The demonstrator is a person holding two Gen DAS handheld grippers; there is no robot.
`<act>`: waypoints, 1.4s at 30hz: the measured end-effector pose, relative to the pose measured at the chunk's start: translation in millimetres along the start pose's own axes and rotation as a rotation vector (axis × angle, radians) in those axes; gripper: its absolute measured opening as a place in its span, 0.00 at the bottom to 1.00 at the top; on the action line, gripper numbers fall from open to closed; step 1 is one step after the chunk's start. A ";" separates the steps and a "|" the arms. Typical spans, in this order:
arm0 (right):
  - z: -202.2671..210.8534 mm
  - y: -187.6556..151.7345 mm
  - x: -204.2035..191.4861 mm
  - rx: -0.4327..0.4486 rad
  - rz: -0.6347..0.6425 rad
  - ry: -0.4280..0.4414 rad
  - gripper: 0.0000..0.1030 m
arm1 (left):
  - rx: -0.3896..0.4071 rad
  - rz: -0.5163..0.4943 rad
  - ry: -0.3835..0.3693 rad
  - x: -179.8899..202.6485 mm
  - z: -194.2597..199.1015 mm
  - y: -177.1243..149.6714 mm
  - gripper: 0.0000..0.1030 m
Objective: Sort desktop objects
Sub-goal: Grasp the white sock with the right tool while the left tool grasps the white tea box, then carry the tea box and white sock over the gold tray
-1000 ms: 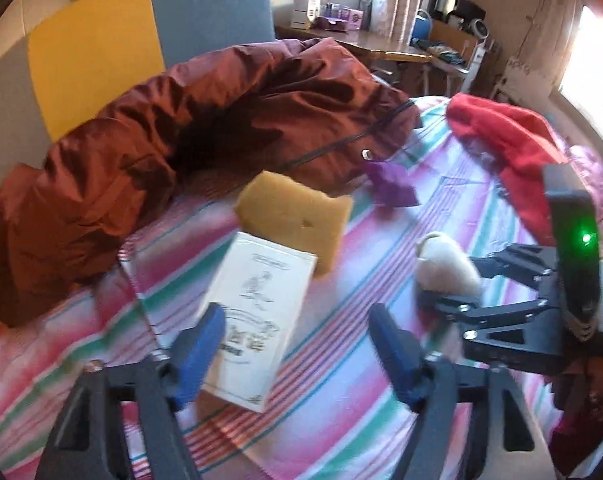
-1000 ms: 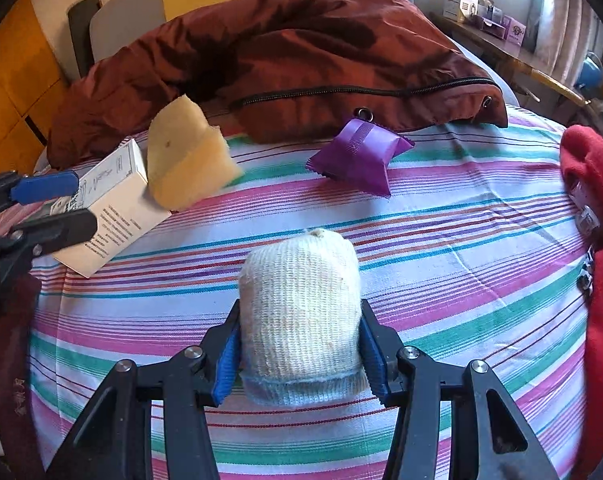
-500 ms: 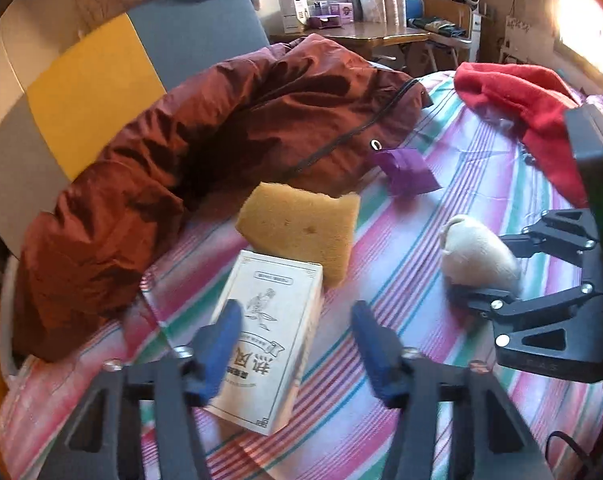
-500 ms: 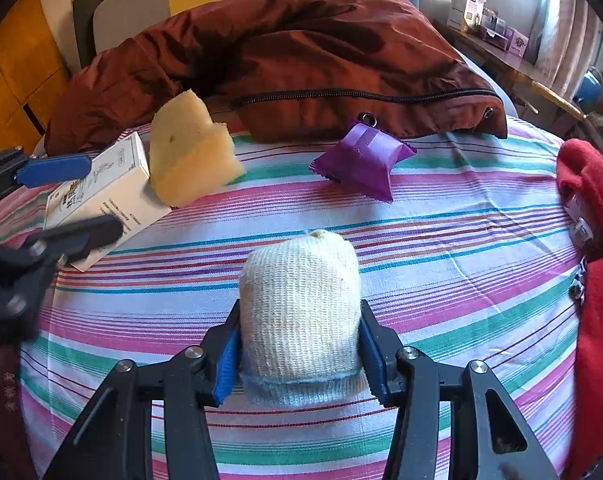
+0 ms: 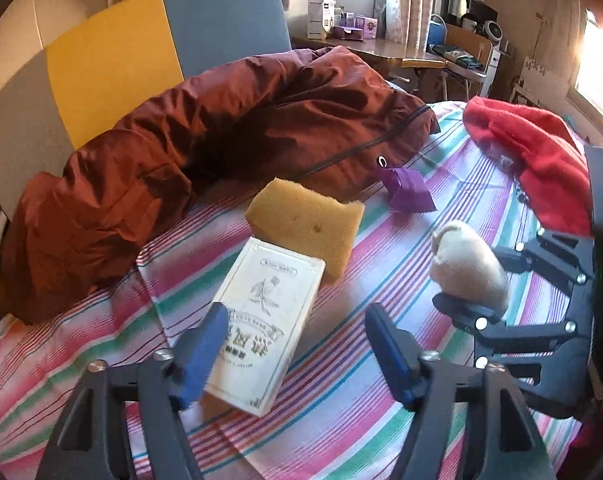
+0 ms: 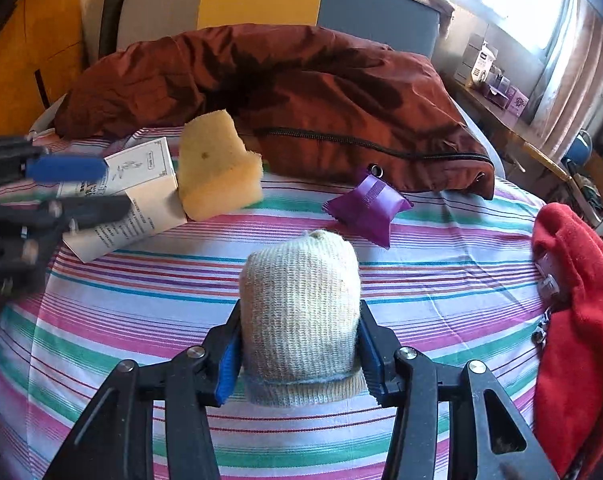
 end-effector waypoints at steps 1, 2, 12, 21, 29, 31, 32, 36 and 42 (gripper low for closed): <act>-5.5 4.6 0.4 -0.005 -0.004 0.006 0.49 | -0.011 -0.006 0.011 -0.8 -2.6 0.1 0.71; -11.2 4.8 -0.4 -0.013 -0.011 0.015 0.49 | -0.021 -0.017 0.028 -2.3 -5.6 0.7 0.74; -12.2 0.6 -5.6 -0.027 -0.039 0.043 0.49 | -0.034 -0.159 0.107 4.1 -19.0 2.9 0.80; -16.5 0.9 -3.9 -0.041 -0.061 0.066 0.49 | -0.114 -0.129 0.048 -7.1 -27.8 -8.1 0.81; -14.5 2.5 -5.7 -0.031 -0.059 0.062 0.49 | -0.149 -0.049 0.052 2.5 -37.0 -30.2 0.50; -12.4 4.2 -5.7 -0.019 -0.051 0.047 0.49 | -0.137 -0.042 0.071 4.2 -31.6 -33.9 0.50; -11.1 5.3 -5.6 -0.011 -0.042 0.034 0.49 | -0.125 -0.032 0.081 5.0 -26.3 -36.0 0.50; -5.5 9.7 -6.0 0.019 -0.005 -0.010 0.49 | -0.069 0.058 0.067 5.9 -0.8 -40.9 0.50; 7.4 16.5 -13.8 0.070 0.068 -0.058 0.49 | 0.017 0.149 0.025 7.2 51.0 -51.4 0.50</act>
Point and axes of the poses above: each gripper's, at about its wrist camera, not at the fingertips, and z roughly against the way its jaws point, x to its right, y to its top, the point moved 8 cm from there along -z, roughly the way its jaws point, and after that the axes turned 4 degrees about x, right-handed, at the moved point
